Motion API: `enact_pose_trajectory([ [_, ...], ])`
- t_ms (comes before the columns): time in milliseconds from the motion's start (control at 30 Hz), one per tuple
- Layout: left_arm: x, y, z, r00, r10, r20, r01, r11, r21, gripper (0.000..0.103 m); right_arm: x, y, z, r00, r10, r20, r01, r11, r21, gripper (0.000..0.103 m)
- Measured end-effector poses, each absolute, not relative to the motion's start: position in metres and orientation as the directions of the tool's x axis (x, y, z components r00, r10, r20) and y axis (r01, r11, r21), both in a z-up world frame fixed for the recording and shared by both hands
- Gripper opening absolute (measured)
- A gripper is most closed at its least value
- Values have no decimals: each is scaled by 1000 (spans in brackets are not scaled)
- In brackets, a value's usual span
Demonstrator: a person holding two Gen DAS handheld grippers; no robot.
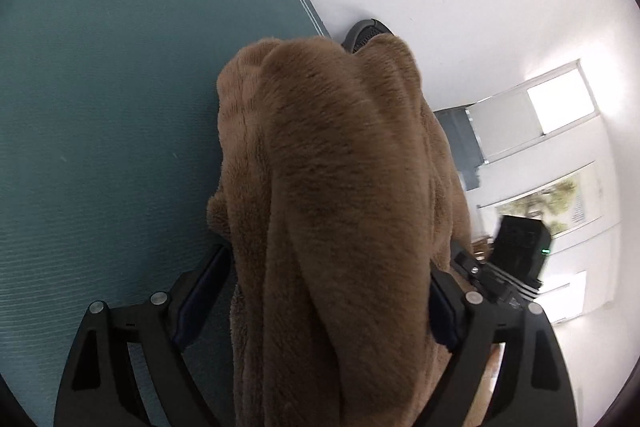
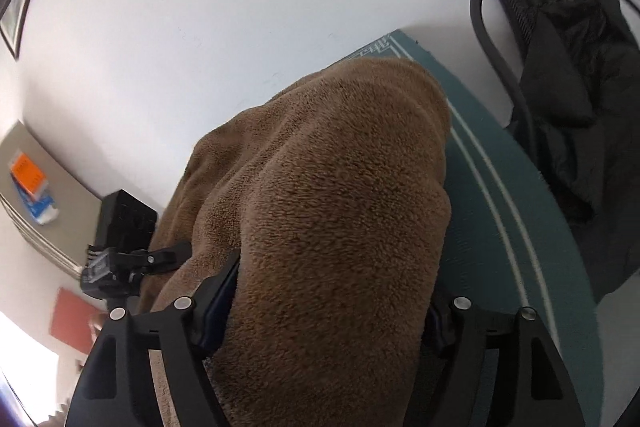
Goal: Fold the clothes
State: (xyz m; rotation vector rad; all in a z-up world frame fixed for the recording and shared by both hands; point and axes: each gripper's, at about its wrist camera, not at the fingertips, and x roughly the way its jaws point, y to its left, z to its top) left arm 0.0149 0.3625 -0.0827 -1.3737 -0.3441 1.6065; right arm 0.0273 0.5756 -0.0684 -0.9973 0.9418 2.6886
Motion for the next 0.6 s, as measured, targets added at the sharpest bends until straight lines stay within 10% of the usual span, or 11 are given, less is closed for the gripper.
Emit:
enact_pose_trajectory([
  [267, 82, 338, -11, -330, 637, -696, -640, -693, -331, 96, 88, 494, -6, -782, 277, -558, -424, -893, 150, 81],
  [600, 132, 359, -40, -427, 535, -730, -654, -739, -160, 102, 112, 415, -32, -749, 326, -577, -371, -928, -42, 84],
])
